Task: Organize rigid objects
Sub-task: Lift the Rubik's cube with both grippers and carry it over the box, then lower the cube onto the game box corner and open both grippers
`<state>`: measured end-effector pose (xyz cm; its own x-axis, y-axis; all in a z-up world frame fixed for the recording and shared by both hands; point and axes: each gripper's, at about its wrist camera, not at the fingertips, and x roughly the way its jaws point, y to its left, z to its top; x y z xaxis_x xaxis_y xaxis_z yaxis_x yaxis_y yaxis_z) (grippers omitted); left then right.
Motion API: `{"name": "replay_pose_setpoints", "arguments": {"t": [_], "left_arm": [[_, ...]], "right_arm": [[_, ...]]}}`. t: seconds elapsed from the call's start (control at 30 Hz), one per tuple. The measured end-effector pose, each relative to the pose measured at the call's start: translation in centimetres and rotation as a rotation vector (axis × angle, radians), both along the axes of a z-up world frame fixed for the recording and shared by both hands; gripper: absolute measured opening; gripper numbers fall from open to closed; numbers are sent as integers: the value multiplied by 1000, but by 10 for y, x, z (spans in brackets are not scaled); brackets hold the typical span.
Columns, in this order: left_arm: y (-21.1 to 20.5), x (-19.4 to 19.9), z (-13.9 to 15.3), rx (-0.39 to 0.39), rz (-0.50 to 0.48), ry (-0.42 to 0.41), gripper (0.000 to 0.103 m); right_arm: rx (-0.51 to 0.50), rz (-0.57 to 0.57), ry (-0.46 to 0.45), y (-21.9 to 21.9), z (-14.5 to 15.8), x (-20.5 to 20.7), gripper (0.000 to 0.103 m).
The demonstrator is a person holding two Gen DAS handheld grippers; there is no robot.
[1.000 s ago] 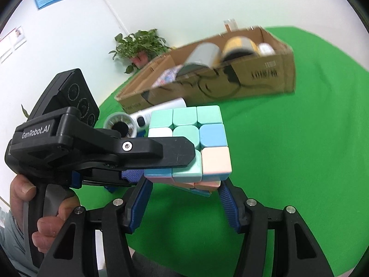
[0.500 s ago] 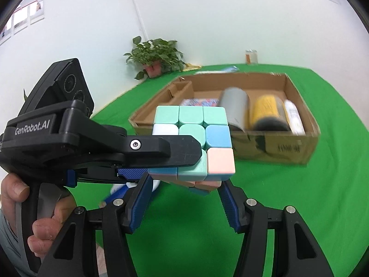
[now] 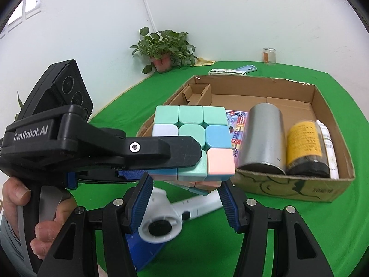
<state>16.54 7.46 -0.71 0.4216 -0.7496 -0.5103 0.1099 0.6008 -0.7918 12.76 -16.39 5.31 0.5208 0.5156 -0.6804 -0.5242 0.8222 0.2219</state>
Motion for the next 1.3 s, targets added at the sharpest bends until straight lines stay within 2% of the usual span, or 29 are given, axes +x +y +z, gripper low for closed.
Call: {"name": "replay_pose_setpoints", "arguments": {"t": [0.23,0.47,0.6,0.63,0.73,0.8,0.87,0.93,1.03,1.13,1.3], "left_arm": [[19,37,-9,4,-1,37,61],[38,77,-38,21,14,127,61],[43,90,-49,23,13,151,61],[43,92,-50,29,14,153,61],[36,93,-44,115,2,126,61],[35,94,-44,132,4,130,62],[39,93,-40,150,25,121,62],[46,88,-33,186,56,103,68],[59,82,-24,208,92,71,70],[72,80,-16,220,124,31,70],[74,96,-9,206,132,0,70]], "right_arm": [[-13,7,56,24,-7,41,55],[-22,21,192,49,-35,93,55],[-40,33,222,59,-50,110,55],[-42,32,228,61,-53,114,55],[-58,39,236,65,-61,116,54],[-89,57,258,71,-69,116,55],[-71,65,274,72,-74,114,56],[-74,80,260,72,-71,110,57],[-56,113,220,65,-59,99,69],[-79,122,169,55,-48,91,70],[-76,34,147,36,-31,107,70]]}}
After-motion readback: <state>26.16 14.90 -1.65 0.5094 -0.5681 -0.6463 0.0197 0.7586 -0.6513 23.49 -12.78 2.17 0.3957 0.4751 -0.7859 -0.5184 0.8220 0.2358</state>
